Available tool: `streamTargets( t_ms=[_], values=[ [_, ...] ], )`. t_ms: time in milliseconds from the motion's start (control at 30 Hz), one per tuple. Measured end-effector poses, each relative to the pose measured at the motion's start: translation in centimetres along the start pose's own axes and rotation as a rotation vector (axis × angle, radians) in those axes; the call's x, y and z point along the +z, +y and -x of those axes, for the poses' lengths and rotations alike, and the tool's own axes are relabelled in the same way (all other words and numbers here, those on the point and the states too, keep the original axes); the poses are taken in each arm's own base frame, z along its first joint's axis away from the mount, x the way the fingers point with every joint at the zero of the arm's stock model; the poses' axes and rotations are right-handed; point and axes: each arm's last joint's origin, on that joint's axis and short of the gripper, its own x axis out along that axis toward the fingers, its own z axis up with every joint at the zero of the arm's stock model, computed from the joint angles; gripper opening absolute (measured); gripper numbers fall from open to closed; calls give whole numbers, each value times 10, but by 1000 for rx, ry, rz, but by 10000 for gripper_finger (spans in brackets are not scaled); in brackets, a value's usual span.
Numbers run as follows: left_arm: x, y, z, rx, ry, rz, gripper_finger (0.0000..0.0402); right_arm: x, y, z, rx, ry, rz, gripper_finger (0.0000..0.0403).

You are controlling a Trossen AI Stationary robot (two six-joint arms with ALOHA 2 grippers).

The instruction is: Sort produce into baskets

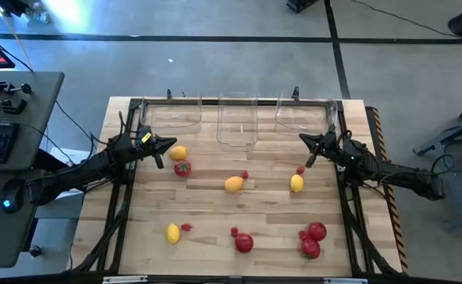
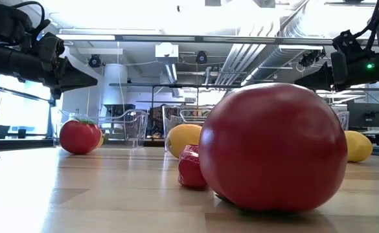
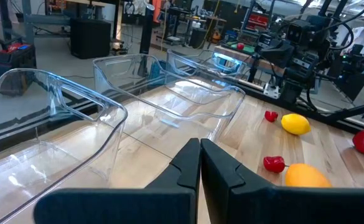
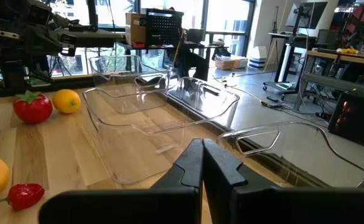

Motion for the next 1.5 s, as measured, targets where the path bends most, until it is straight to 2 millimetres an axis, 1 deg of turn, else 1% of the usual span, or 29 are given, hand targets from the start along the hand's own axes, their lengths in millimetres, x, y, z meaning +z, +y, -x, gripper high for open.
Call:
streamTargets(
  t_ms=[400, 600, 733, 933, 1100, 1500],
  values=[
    [0, 0, 0, 0, -3, 0, 0, 0, 0, 0, 0, -1, 0, 0],
    [6, -1, 0, -7, -63, -26, 0, 0, 0, 0, 0, -1, 0, 0],
    [5, -1, 0, -18, -57, -18, 0, 0, 0, 0, 0, -1, 0, 0],
    [3, -6, -1, -167, -11, -4, 0, 0, 0, 0, 0, -1, 0, 0],
    [2, -10, -1, -220, 16, -6, 0, 0, 0, 0, 0, -1, 0, 0],
    [27, -26, 2, -326, -16, -76, 0, 0, 0, 0, 0, -1, 0, 0]
  ],
)
